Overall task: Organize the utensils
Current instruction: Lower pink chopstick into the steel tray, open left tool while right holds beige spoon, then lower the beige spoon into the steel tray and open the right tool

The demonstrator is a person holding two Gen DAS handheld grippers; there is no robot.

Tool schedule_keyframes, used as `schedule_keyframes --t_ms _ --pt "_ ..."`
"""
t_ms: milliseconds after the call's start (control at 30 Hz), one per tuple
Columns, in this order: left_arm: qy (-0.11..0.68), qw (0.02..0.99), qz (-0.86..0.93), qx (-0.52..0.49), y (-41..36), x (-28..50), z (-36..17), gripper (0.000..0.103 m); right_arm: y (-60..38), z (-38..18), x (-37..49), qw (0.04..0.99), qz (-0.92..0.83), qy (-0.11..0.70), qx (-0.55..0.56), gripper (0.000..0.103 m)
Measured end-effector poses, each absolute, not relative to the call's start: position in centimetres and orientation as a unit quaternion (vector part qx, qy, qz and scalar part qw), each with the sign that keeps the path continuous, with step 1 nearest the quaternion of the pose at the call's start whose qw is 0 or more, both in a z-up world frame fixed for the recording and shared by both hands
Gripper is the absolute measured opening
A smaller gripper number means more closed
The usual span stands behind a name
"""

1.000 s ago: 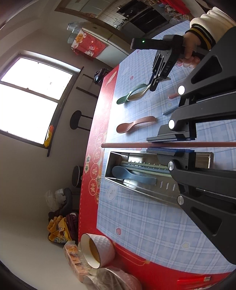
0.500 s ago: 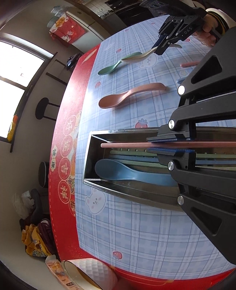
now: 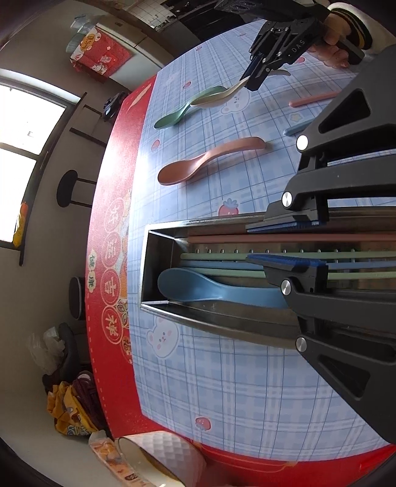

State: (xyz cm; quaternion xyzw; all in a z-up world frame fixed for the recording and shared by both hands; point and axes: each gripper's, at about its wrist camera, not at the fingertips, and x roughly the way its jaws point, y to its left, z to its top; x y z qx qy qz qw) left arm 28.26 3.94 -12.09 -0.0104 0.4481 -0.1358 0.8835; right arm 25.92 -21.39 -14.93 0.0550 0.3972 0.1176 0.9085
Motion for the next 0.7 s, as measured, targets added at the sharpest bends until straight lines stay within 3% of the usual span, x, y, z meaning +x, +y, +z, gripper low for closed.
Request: schedule_keyframes --t_ms 67,133,233,500,700 --pt "0.415 0.900 -0.132 0.000 4.3 26.4 -11.2 0.026 -21.4 -15.0 25.9 0.908 0.117 0.398 0.055 0.014" --pt "0.379 0.917 -0.126 0.006 4.9 24.4 -10.7 0.042 -21.4 -15.0 25.9 0.908 0.116 0.399 0.056 0.014" --pt "0.329 0.938 -0.107 0.015 5.9 21.6 -10.6 0.050 -21.3 -15.0 26.0 0.908 0.115 0.400 0.053 0.014" --pt "0.279 0.956 -0.089 -0.001 9.0 19.5 -11.0 0.088 -20.9 -15.2 26.3 0.907 0.104 0.406 0.042 0.014" --pt "0.266 0.962 -0.065 -0.007 10.0 19.3 -11.2 0.097 -21.0 -15.2 26.3 0.908 0.094 0.405 0.047 0.014"
